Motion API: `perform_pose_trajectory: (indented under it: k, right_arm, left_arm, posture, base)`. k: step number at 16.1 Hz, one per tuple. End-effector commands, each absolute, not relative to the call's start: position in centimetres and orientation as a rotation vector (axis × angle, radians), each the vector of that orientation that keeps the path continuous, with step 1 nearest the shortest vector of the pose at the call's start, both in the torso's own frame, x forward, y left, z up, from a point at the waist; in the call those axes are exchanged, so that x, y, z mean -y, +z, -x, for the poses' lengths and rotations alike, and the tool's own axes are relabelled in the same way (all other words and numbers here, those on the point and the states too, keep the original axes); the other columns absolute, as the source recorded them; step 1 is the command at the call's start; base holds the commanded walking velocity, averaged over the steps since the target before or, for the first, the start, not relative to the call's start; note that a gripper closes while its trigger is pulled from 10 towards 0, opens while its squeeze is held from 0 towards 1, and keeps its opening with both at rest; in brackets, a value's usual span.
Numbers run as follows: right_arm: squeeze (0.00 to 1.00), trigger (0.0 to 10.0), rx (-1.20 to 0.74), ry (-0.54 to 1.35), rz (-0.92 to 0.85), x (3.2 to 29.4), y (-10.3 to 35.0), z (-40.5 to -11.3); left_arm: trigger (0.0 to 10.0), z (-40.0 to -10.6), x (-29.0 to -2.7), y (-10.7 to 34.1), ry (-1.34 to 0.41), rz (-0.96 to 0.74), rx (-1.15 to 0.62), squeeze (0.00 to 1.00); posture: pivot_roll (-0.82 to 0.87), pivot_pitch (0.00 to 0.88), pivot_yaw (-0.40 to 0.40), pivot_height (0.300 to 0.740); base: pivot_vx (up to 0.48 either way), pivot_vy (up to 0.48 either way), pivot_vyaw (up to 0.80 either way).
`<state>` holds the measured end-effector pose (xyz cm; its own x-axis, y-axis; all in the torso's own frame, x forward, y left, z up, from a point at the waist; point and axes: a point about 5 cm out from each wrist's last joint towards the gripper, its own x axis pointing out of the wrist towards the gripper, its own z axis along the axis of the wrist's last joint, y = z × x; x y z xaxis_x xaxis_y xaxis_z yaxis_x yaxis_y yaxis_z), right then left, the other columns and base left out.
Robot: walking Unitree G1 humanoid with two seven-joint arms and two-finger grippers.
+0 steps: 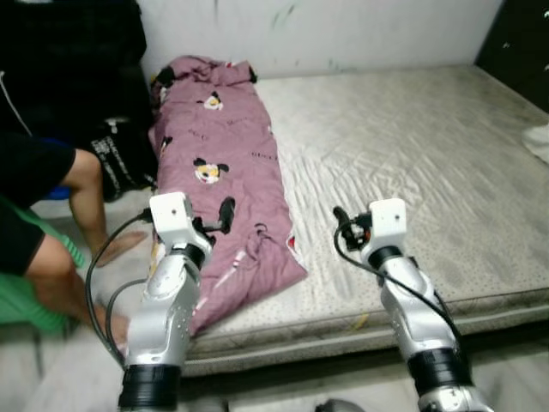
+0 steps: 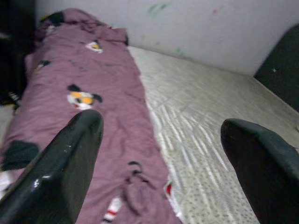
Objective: Clean up the room
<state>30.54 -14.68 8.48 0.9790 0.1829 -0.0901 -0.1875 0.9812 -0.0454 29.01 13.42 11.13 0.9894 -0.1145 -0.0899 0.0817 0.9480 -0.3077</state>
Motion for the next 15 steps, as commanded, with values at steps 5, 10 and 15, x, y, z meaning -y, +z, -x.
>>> perform_pose_trajectory:
  k: [5,10,15]
  right_arm:
    - [0.0,10.0,-0.064,0.206,0.037,14.0,9.1,-30.9]
    - [0.0,10.0,-0.033,0.205,0.0,13.9,9.7,-30.6]
    - [0.0,10.0,-0.042,0.208,-0.022,14.1,9.6,-30.2]
  left_arm:
    - [10.0,-28.9,-14.7,10.9,-0.057,0.269,-0.092,0.0]
    - [10.0,-28.0,-17.9,10.8,0.024,0.108,-0.031,0.0]
    - [10.0,-27.4,-18.7,10.3,0.038,0.097,-0.059,0.0]
  posture:
    - [0.01,0.0,0.012,0.74]
    - [0.01,0.036,0.011,0.74]
    - [0.01,0.044,0.011,0.677]
  base:
    - [0.0,0.0,0.0]
    - [0.0,0.0,0.0]
    - [0.0,0.0,0.0]
